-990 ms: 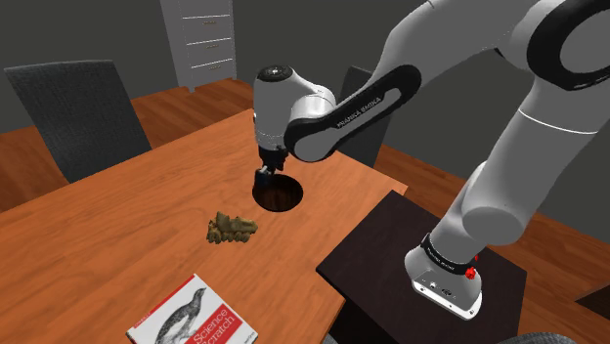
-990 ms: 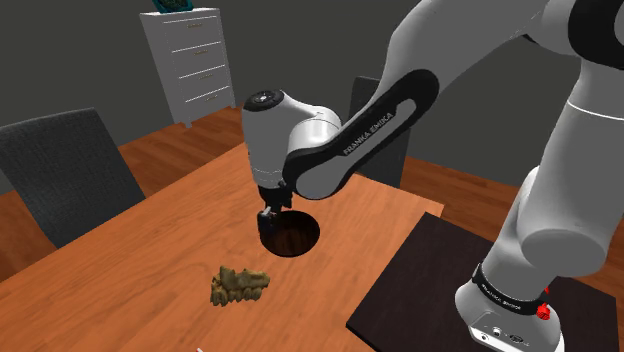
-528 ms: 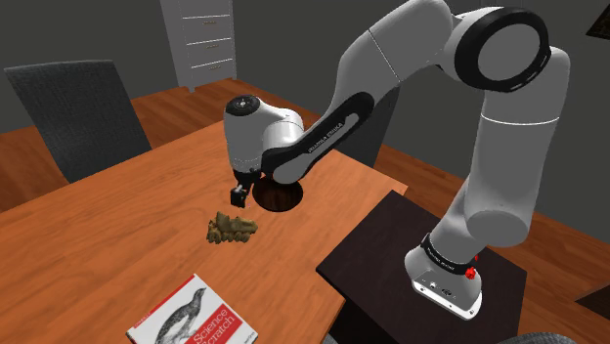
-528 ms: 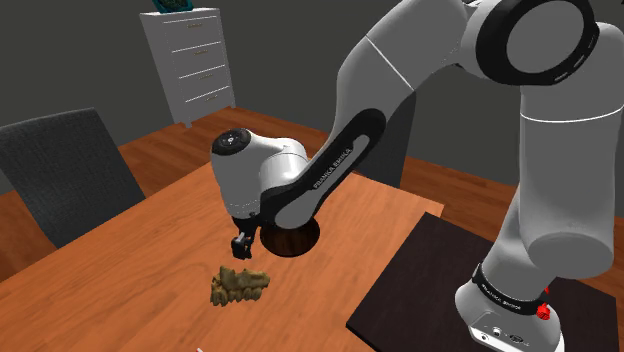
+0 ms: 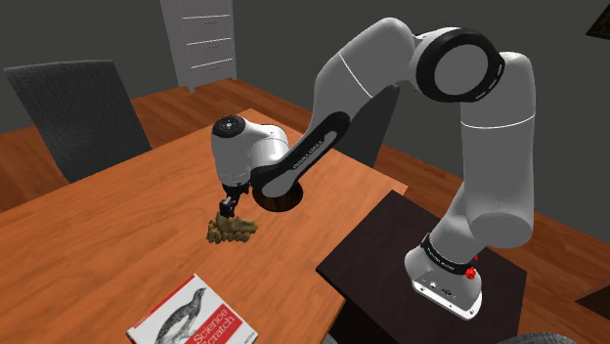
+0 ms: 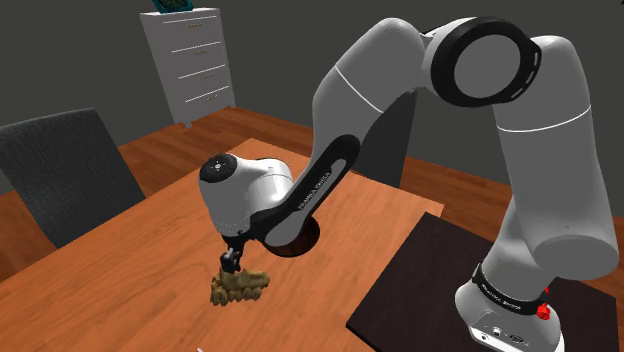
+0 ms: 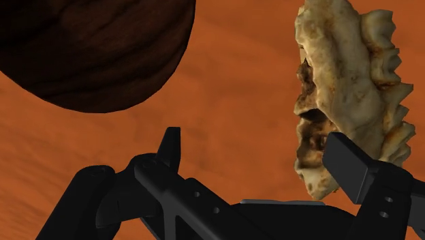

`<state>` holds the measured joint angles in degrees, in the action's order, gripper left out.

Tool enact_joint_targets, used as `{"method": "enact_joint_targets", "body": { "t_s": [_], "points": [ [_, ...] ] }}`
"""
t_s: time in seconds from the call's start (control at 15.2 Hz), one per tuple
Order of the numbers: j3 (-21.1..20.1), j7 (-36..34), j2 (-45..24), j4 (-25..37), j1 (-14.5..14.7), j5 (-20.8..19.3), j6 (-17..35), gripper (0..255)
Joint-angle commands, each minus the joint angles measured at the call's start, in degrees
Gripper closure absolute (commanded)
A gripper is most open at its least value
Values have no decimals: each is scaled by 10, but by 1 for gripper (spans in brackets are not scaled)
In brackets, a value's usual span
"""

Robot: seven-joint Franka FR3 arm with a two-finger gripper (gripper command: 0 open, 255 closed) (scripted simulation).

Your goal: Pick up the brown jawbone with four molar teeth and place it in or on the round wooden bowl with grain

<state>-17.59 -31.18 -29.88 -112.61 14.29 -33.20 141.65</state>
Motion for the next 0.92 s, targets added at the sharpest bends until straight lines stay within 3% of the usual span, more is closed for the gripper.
{"method": "enact_joint_targets", "body": {
  "t_s": [0.0,0.59,0.66,0.86],
  "points": [
    [6,-6,-14,2,3,-8,9,0],
    [11,-9,-24,5,5,-14,16,0],
    [12,-11,-25,2,5,-15,19,255],
    [9,-9,-22,6,6,-12,12,255]
  ]
}}
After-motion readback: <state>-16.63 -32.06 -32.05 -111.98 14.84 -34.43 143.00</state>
